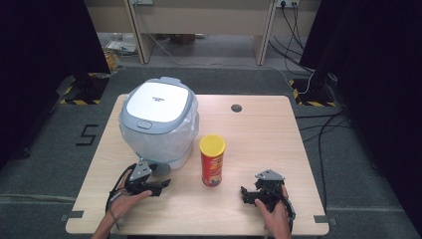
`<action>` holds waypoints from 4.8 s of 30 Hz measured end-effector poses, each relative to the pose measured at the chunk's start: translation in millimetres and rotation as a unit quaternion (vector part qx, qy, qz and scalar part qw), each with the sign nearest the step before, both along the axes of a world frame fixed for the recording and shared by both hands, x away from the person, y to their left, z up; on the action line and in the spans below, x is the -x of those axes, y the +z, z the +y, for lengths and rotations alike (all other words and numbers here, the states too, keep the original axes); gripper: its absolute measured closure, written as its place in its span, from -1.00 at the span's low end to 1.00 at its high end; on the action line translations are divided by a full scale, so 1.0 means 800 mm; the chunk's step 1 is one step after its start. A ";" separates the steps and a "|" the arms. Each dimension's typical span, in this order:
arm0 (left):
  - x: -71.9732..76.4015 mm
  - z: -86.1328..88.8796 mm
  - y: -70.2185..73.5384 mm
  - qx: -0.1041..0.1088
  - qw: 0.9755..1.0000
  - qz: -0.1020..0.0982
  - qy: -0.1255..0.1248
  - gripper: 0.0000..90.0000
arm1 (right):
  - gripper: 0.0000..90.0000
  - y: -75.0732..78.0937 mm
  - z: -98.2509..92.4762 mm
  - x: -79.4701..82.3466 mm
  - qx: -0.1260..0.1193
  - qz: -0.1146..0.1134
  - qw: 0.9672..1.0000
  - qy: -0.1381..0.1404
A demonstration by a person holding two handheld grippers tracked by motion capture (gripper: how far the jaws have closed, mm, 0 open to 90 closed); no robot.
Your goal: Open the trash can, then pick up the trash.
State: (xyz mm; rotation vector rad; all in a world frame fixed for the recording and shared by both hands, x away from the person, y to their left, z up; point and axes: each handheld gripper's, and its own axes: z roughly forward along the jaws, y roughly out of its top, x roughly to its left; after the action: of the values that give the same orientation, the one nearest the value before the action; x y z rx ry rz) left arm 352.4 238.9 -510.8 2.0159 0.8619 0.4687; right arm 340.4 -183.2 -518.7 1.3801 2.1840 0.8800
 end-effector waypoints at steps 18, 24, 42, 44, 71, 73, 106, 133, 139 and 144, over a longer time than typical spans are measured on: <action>-0.007 -0.005 -0.013 -0.013 1.000 0.008 0.003 -0.47 | -0.99 0.000 0.000 0.000 0.001 0.000 1.000 0.000; -0.021 -0.014 -0.013 -0.005 1.000 0.021 0.001 -0.44 | -0.99 0.000 0.000 0.000 0.001 0.001 1.000 0.000; -0.036 -0.046 -0.014 -0.044 0.999 0.001 0.007 -0.44 | -0.99 0.000 0.000 0.000 0.001 0.000 1.000 0.002; -0.036 -0.047 -0.014 -0.046 0.999 0.000 0.008 -0.44 | -0.99 0.000 0.000 0.000 0.001 0.001 1.000 0.001; -0.037 -0.046 -0.014 -0.052 0.999 -0.002 -0.004 -0.44 | -0.66 0.024 0.017 0.025 -0.070 -0.084 0.992 0.069; -0.037 -0.045 -0.014 -0.050 0.999 -0.001 -0.003 -0.44 | -0.67 0.033 0.028 0.028 -0.083 -0.097 0.988 0.086; -0.038 -0.044 -0.014 -0.050 0.999 -0.001 -0.008 -0.44 | -0.54 0.029 0.127 -0.030 -0.134 -0.136 0.969 0.158; -0.038 -0.045 -0.014 -0.054 0.999 -0.004 -0.008 -0.44 | -0.47 0.089 0.106 -0.033 -0.144 -0.204 0.962 0.111; -0.037 -0.045 -0.014 -0.050 0.999 -0.004 -0.007 -0.44 | -0.47 0.121 0.108 -0.047 -0.148 -0.215 0.960 0.104; -0.038 -0.045 -0.014 -0.049 0.999 -0.004 -0.007 -0.44 | -0.47 0.145 0.111 -0.058 -0.153 -0.218 0.959 0.101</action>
State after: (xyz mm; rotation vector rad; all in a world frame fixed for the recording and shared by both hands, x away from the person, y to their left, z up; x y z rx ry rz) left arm 382.5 203.2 -521.8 2.1065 0.8335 0.5181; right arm 386.5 -94.7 -403.1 0.9700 1.9170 1.4922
